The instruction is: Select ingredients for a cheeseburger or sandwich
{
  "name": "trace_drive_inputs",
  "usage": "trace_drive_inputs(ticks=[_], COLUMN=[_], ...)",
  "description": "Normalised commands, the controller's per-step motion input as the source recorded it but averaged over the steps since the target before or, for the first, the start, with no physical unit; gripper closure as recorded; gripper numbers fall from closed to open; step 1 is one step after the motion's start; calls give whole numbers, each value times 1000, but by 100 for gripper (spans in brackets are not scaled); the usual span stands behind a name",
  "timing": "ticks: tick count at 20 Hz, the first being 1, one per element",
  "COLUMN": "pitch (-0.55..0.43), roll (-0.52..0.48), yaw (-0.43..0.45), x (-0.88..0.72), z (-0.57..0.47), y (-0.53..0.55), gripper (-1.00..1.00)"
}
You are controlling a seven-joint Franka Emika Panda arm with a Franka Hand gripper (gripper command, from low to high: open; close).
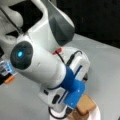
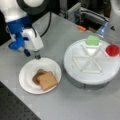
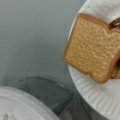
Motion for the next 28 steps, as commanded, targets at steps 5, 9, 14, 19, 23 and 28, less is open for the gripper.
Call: trace_drive_inputs(ticks=[5,9,14,19,23,28], pitch=[125,57,-39,-135,-181,-150], roll=[-430,-253,-310,-348,-342,-260], yaw=[90,11,-86,-48,-58,-57], x=[-240,-278,-356,-575,-534,-351], z=[178,-43,-84,-60,-91,-99], y=[332,145,113,291,375,310], gripper=[-100,-100,-100,-100,-100,-100])
